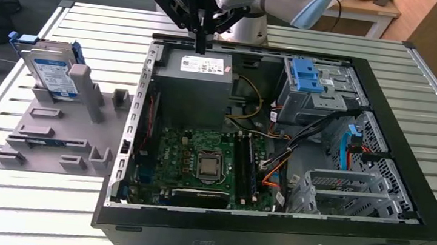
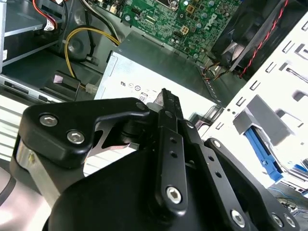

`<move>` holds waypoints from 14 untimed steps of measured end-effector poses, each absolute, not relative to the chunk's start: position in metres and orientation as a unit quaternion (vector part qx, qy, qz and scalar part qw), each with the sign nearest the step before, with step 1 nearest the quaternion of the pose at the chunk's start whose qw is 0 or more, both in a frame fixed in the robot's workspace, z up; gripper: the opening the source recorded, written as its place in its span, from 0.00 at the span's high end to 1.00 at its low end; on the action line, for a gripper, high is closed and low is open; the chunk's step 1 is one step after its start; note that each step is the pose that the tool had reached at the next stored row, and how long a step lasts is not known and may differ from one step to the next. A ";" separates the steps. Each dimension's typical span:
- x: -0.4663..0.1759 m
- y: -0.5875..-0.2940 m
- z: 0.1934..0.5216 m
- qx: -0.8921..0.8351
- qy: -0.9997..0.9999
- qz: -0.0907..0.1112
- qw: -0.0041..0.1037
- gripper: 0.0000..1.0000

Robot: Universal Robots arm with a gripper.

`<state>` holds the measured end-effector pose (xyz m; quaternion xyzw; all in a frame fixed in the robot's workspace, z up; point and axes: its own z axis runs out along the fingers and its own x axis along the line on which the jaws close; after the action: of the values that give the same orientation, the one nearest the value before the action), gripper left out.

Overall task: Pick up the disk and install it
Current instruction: 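Reach for the disk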

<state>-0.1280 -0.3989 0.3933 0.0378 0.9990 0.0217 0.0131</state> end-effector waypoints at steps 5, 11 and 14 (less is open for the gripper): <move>-0.129 -0.399 0.393 0.038 0.999 0.022 0.013 0.89; -0.130 -0.399 0.393 0.038 0.999 0.022 0.013 0.89; -0.131 -0.399 0.393 0.038 0.999 0.022 0.013 0.89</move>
<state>-0.1307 -0.3989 0.3933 0.0379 0.9990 0.0217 0.0131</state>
